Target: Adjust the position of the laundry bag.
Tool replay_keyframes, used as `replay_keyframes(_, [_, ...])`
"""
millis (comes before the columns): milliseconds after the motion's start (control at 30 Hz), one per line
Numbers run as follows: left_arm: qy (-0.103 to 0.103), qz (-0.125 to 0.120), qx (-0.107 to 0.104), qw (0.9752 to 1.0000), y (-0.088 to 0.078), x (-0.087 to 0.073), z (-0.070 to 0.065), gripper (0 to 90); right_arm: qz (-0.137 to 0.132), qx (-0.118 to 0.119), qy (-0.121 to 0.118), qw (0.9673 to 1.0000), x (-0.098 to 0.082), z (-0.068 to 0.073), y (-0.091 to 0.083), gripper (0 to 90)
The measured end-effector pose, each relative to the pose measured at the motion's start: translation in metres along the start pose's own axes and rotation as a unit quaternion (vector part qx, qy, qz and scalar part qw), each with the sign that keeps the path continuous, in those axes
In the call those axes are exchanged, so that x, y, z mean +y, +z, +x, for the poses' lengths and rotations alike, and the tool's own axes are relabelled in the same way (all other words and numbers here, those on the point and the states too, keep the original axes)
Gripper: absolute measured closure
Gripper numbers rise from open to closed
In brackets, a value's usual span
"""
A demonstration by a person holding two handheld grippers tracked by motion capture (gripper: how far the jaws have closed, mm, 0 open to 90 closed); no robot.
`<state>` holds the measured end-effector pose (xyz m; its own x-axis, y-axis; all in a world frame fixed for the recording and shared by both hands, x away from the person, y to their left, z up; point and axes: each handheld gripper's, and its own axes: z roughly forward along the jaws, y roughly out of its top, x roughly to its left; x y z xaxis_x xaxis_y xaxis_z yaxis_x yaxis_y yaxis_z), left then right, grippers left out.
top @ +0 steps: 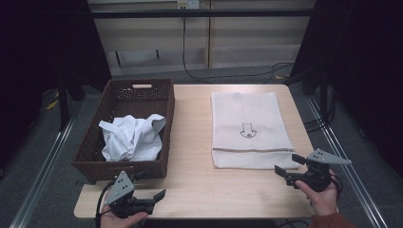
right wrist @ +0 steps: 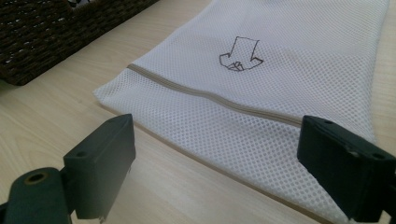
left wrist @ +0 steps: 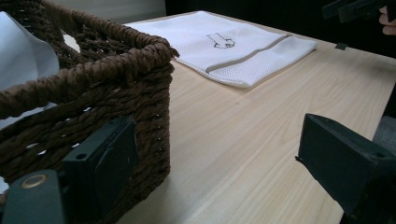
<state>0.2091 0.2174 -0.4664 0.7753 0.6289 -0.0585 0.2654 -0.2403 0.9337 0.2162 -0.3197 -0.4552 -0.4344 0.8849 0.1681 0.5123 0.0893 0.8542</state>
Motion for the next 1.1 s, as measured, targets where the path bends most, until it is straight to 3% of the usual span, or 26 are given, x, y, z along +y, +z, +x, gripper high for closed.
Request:
replay_keyframes(200, [0.005, -0.003, -0.008, 1.0, -0.001, 0.003, 0.0, 13.1, 0.002, 0.002, 0.009, 1.0, -0.001, -0.004, -0.001, 11.3])
replay_keyframes(400, [-0.004, 0.001, -0.005, 1.0, 0.001, 0.003, -0.002, 13.4, 0.003, 0.014, 0.006, 0.9999, -0.002, -0.006, 0.003, 19.3])
replay_keyframes(467, [-0.002, 0.003, -0.006, 1.0, 0.001, 0.003, -0.002, 13.4, 0.002, 0.018, 0.004, 0.9998, -0.001, -0.006, 0.004, 27.7])
replay_keyframes(600, [-0.001, 0.003, -0.007, 1.0, 0.001, 0.003, -0.003, 13.5, 0.009, 0.029, -0.003, 0.9995, -0.001, -0.004, 0.006, 30.2])
replay_keyframes(700, [-0.005, 0.004, -0.004, 1.0, 0.001, 0.003, -0.003, 13.5, 0.007, 0.014, -0.001, 0.9999, 0.001, -0.002, 0.009, 34.1])
replay_keyframes(900, [-0.005, 0.001, -0.007, 1.0, 0.0, 0.002, -0.004, 13.8, 0.034, 0.018, -0.021, 0.999, 0.009, 0.002, 0.027, 35.9])
replay_keyframes(933, [0.001, 0.001, -0.013, 0.9999, -0.001, 0.001, -0.003, 13.8, 0.035, 0.02, -0.021, 0.999, 0.011, 0.003, 0.029, 37.4])
replay_keyframes(967, [-0.002, 0.001, -0.006, 1.0, -0.002, 0.002, -0.005, 13.8, 0.032, 0.028, -0.025, 0.9988, 0.014, 0.003, 0.03, 44.2])
replay_keyframes(1000, [-0.002, 0.0, -0.009, 1.0, -0.003, 0.001, -0.004, 13.8, 0.03, 0.041, -0.034, 0.9981, 0.016, 0.003, 0.031, 44.5])
replay_keyframes(1033, [-0.003, 0.001, -0.005, 1.0, -0.003, 0.001, -0.005, 13.8, 0.03, 0.044, -0.038, 0.9979, 0.018, 0.004, 0.033, 41.8])
replay_keyframes(1100, [-0.003, 0.001, -0.002, 1.0, -0.004, 0.001, -0.004, 13.8, 0.034, 0.044, -0.042, 0.9976, 0.021, 0.005, 0.037, 45.4])
